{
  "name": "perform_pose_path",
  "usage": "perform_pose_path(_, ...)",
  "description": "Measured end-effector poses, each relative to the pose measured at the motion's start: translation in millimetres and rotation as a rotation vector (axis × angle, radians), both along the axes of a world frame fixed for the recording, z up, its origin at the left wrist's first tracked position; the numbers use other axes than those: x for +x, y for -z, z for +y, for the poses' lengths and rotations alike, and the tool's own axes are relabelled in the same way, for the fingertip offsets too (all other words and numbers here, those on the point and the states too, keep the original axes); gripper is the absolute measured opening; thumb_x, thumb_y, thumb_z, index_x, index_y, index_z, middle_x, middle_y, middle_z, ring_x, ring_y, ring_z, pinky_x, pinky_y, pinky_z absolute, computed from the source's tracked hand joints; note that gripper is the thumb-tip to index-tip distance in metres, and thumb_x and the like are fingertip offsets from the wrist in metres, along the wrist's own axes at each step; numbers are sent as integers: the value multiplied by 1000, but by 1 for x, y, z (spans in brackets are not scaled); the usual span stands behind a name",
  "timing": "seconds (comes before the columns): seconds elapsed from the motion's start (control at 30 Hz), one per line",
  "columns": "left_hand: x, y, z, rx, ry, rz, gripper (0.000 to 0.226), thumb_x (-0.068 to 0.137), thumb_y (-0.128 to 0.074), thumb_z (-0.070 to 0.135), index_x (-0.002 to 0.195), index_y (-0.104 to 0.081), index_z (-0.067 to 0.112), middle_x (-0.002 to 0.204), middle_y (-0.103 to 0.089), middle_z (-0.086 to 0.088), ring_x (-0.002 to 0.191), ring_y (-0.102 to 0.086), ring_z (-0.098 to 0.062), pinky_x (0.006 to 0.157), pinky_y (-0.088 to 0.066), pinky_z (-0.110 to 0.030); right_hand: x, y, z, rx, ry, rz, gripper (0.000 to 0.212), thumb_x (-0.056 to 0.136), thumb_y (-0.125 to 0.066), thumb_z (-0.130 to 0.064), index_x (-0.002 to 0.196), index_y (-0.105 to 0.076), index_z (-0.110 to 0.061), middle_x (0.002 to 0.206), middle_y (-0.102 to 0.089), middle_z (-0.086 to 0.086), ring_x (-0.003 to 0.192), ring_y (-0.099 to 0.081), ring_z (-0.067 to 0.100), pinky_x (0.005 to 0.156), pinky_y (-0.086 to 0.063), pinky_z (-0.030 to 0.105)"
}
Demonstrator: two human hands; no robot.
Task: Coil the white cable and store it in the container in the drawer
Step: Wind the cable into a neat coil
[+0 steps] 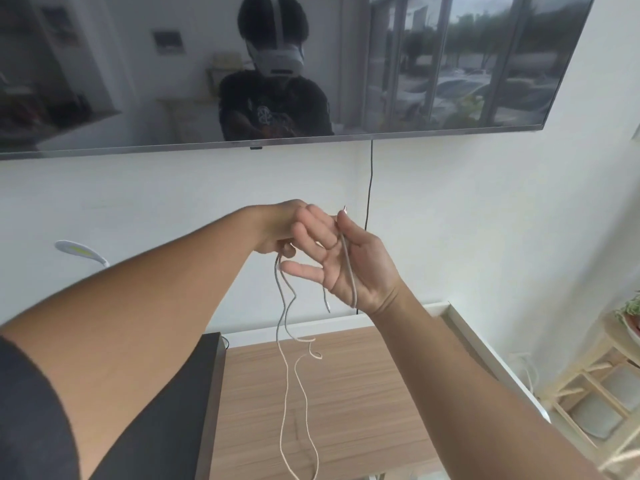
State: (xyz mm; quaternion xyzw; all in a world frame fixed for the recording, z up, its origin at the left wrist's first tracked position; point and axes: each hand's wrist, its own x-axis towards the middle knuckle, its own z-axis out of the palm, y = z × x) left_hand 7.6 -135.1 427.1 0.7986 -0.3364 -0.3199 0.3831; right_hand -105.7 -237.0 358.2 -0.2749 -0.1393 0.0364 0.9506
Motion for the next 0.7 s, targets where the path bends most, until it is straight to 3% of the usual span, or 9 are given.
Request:
perform_pose_path(0.07, 3, -5, -3, 43, -1, -12, 42, 94, -63, 41, 56, -58, 25, 54, -42, 3, 52, -37, -16, 51, -31, -24, 2, 5, 0, -60, 28, 9, 61, 111, -26, -41, 119, -70, -1, 117, -76, 15, 106, -74, 30, 88, -56, 66)
perform_pose_path(0.13, 4, -10, -5, 78, -23, -62, 37, 93, -63, 51, 76, -67, 18, 72, -53, -8, 70, -45, -23, 66, -38, -32, 5, 8, 0, -98, 67, 22, 59, 110, -29, -41, 115, -72, -1, 113, -76, 15, 103, -74, 31, 87, -58, 61)
perform_pose_path(0.17, 4, -13, -6, 86, -46, -99, 39, 93, -62, 54, 84, -68, 16, 74, -56, -8, 70, -47, -23, 65, -40, -31, 6, 10, 0, -115, 91, 36, 58, 110, -30, -41, 114, -72, -2, 109, -76, 14, 99, -74, 30, 87, -59, 58)
perform_pose_path(0.27, 1, -30, -7, 90, -120, -262, 44, 93, -58, 58, 86, -70, 16, 67, -57, 5, 53, -39, -14, 43, -34, -23, 9, 18, -2, -167, 173, 96, 57, 111, -31, -42, 116, -69, 0, 104, -74, 14, 95, -71, 30, 87, -60, 50)
perform_pose_path(0.4, -8, -43, -6, 126, -76, -436, 42, 97, -48, 54, 88, -73, 21, 88, -63, 2, 64, -40, -20, 48, -35, -26, 12, 23, -11, -176, 288, 107, 57, 111, -27, -43, 130, -63, -3, 126, -72, 14, 113, -70, 27, 92, -58, 37)
perform_pose_path(0.5, -19, -33, 0, 44, -52, -495, 39, 99, -49, 45, 81, -73, 21, 69, -68, 9, 54, -51, -13, 45, -36, -19, 16, 18, -18, -156, 350, 86, 57, 111, -25, -42, 128, -64, -3, 129, -70, 16, 116, -70, 27, 91, -58, 33)
perform_pose_path(0.53, -23, -28, 3, 6, -46, -518, 38, 100, -50, 43, 80, -73, 21, 67, -71, 13, 53, -60, -7, 48, -42, -18, 17, 16, -19, -152, 369, 86, 57, 111, -26, -41, 122, -65, -2, 124, -71, 16, 113, -71, 28, 88, -59, 33)
perform_pose_path(0.6, -30, -18, 7, -48, -44, -569, 34, 99, -52, 40, 80, -74, 22, 81, -77, 15, 75, -71, -2, 71, -54, -25, 18, 12, -19, -151, 395, 83, 54, 112, -26, -39, 108, -64, -1, 111, -71, 16, 103, -72, 28, 86, -57, 34)
perform_pose_path(0.7, -47, -3, 14, -102, 6, -564, 29, 98, -49, 33, 82, -73, 29, 109, -74, 19, 94, -70, -5, 85, -53, -29, 19, 5, -20, -203, 427, 83, 56, 112, -20, -37, 113, -60, 2, 112, -67, 21, 101, -69, 29, 87, -56, 36)
